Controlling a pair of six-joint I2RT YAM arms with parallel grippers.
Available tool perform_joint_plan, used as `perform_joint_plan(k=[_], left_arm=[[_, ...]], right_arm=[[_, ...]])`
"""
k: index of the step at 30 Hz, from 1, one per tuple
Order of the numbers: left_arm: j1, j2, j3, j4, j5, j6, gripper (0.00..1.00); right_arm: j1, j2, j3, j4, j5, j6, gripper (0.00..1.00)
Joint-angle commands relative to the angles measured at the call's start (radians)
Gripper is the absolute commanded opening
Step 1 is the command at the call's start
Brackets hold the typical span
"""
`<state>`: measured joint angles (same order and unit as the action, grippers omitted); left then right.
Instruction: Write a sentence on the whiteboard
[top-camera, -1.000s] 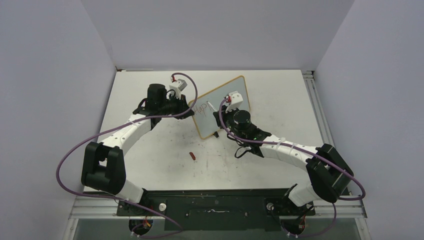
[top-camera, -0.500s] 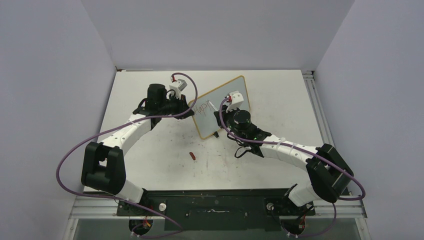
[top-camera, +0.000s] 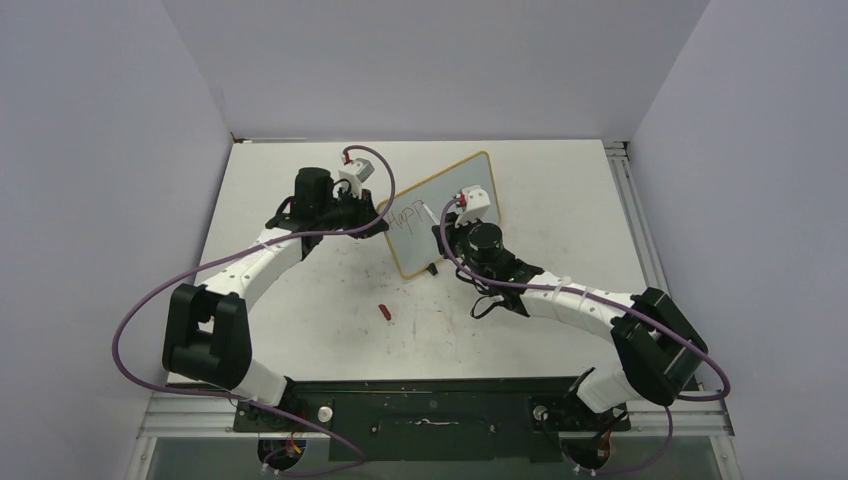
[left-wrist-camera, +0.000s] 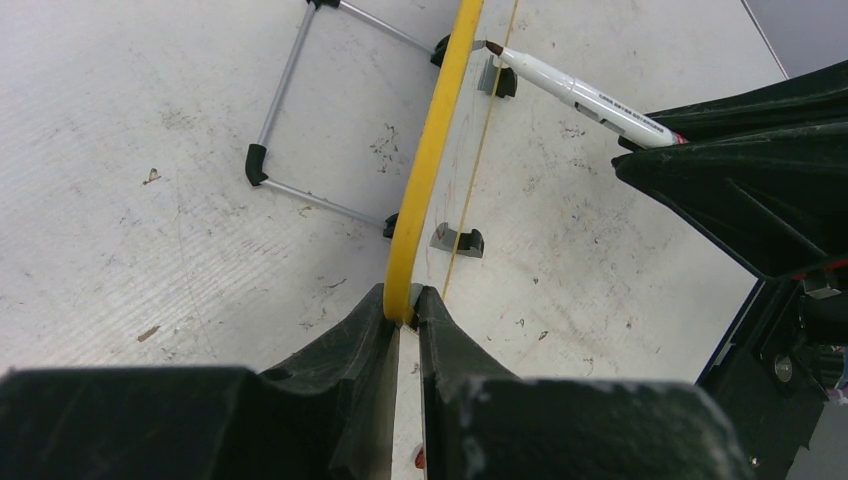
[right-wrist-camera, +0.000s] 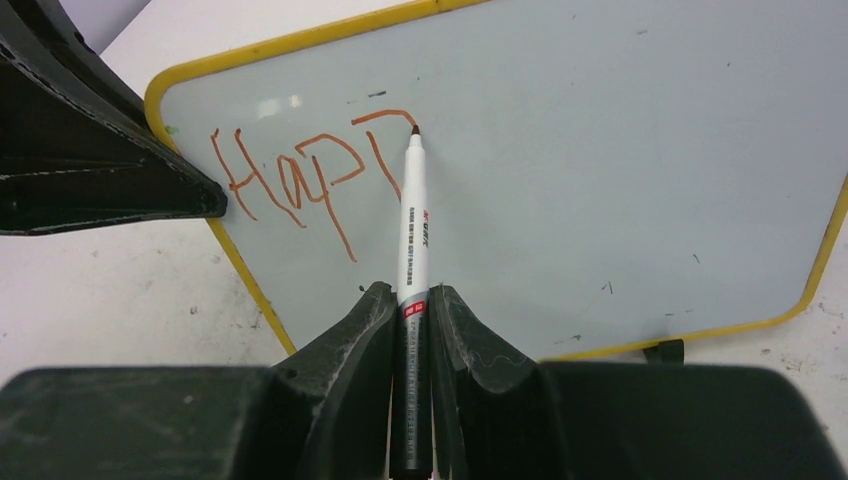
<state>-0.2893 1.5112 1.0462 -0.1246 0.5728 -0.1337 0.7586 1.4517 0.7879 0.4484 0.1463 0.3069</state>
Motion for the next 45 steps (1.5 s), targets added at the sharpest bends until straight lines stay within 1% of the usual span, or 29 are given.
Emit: perform_joint_plan(k=[1, 22, 45], left_arm=[[-0.017, -0.022, 0.029, -0.033, 0.010, 0.022, 0.00], [-0.019, -0.025, 0.028, -0.033, 0.010, 0.022, 0.00], [-0.019, -0.027, 0.027, -0.035, 0.007, 0.025, 0.00]], right_arm=[[-0.010, -0.024, -0.027, 0.013, 0.020, 0.017, 0.05], [0.027, -0.012, -0.022, 0.045, -0.068, -0.014, 0.05], [0.036, -0.030, -0.009, 0.017, -0.032, -0.018, 0.05]])
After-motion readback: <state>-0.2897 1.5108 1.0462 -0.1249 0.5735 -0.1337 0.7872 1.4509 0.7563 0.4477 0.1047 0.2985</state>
